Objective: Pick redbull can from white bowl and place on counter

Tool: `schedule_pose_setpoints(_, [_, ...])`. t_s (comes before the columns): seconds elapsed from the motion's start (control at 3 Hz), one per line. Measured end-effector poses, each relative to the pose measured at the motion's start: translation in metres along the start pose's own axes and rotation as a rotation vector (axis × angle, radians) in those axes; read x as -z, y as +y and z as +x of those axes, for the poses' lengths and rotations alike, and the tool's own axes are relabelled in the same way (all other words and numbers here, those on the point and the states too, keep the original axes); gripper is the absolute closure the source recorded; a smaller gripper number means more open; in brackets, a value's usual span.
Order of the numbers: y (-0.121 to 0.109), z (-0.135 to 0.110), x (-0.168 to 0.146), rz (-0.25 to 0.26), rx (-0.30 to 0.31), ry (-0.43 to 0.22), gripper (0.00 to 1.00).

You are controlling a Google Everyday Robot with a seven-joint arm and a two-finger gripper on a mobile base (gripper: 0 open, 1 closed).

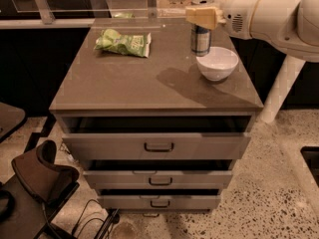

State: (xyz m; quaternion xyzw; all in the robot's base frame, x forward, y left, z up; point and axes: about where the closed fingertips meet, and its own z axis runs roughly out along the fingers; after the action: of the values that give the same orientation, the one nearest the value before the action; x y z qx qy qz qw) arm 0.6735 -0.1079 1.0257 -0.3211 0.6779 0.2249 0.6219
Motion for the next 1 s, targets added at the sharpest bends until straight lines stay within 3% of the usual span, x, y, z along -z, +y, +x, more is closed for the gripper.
schedule_pose_setpoints(0.33, [0.032, 0.002, -0.014, -0.043, -0.011, -0.013, 1.0])
schedule_pose_setpoints(1.0, [0.096, 0.025, -0.057, -0.176, -0.04, -0.019, 1.0])
